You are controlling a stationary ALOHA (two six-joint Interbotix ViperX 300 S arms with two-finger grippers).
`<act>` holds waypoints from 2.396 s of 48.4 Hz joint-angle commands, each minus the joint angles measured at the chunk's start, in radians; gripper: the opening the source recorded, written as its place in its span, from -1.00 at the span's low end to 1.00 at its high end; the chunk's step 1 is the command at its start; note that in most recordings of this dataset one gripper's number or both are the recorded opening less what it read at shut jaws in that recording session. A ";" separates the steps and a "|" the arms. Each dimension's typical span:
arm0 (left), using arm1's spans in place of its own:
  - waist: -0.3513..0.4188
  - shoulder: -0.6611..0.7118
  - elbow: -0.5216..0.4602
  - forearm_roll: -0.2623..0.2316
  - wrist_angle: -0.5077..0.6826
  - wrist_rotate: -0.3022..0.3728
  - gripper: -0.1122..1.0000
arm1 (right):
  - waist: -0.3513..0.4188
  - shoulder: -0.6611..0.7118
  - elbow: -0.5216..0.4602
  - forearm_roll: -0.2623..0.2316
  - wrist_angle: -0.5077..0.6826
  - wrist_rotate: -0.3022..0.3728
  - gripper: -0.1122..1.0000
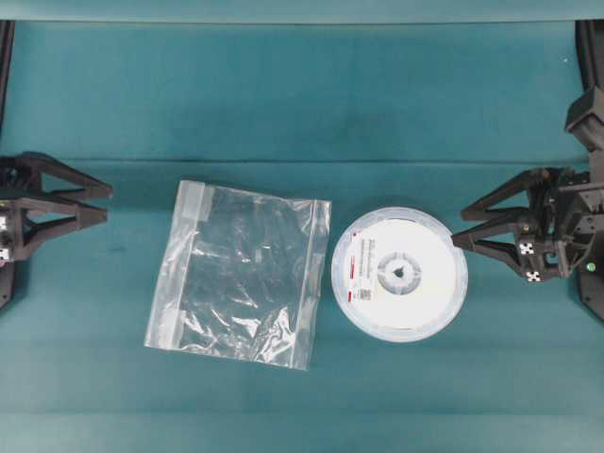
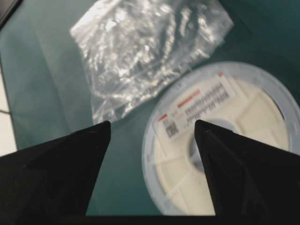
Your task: Take out the reel from the clear zip bag.
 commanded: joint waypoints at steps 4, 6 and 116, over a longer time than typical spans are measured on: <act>-0.021 -0.014 -0.031 0.003 -0.002 0.083 0.70 | 0.028 0.014 -0.031 -0.098 -0.051 -0.005 0.83; -0.028 -0.015 -0.031 0.003 -0.002 0.110 0.68 | 0.031 0.017 -0.031 -0.114 -0.058 -0.003 0.83; -0.083 -0.172 -0.089 0.003 0.114 0.624 0.65 | 0.028 -0.186 -0.084 -0.399 -0.012 -0.075 0.83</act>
